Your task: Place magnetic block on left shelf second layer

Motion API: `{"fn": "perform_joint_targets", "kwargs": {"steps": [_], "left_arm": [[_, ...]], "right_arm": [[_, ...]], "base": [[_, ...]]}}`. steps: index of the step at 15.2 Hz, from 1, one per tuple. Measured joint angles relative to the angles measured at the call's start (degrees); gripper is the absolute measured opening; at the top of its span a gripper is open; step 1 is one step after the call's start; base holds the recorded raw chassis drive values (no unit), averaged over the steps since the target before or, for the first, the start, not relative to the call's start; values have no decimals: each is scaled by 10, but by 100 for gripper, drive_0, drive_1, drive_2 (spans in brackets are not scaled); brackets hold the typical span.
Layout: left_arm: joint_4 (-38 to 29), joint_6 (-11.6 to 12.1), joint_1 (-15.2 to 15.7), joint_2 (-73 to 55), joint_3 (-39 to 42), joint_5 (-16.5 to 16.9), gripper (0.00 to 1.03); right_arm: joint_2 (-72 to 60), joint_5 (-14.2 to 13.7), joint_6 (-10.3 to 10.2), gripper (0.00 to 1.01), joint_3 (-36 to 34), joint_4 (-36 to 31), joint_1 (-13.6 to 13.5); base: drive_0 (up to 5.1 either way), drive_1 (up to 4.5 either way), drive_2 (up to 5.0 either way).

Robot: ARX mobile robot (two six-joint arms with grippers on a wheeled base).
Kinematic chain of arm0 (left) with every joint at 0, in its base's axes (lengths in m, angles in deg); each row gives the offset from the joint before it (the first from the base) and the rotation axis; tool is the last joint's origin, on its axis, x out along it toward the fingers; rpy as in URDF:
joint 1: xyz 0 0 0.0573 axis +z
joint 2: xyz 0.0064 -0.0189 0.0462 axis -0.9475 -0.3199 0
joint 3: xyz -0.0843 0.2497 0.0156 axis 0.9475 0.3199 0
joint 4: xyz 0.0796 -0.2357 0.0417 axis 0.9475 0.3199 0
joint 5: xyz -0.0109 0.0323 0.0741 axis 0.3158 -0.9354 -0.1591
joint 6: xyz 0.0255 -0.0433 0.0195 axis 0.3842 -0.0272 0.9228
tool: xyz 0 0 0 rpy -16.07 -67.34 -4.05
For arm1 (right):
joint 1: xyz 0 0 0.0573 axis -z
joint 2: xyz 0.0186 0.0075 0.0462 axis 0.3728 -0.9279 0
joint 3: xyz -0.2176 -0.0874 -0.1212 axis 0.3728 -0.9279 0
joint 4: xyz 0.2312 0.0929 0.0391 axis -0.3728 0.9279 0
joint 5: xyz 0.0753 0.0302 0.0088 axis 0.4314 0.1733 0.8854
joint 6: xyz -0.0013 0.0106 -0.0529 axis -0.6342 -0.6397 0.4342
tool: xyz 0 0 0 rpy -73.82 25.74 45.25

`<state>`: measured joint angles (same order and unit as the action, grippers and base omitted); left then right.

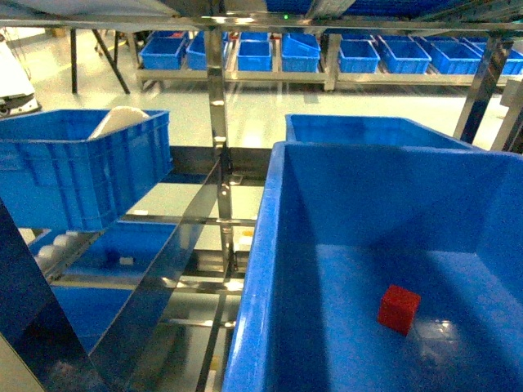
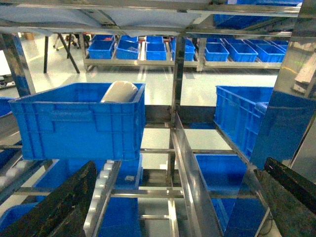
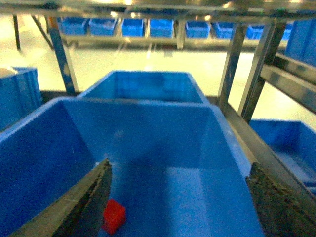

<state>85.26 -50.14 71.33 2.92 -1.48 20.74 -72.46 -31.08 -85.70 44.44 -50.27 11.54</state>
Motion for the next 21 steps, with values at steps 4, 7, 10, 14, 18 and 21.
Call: {"fn": "perform_joint_targets", "kwargs": {"steps": [4,7,10,14,18,21], "left_arm": [[0,0,0,0,0,0,98],[1,0,0,0,0,0,98],[1,0,0,0,0,0,98],[1,0,0,0,0,0,98],[0,0,0,0,0,0,98],[0,0,0,0,0,0,98]], "right_arm": [[96,44,9,25,-69,-24,45],[152,93,9,2,-90,12,108],[201,101,9,2,-110,24,104],[261,102,9,2,-115,80,104],[311,102,9,2,-115,132,104],[339,102,9,2,-115,162,104]], "base": [[0,0,0],[0,0,0],[0,0,0],[0,0,0],[0,0,0],[0,0,0]]}}
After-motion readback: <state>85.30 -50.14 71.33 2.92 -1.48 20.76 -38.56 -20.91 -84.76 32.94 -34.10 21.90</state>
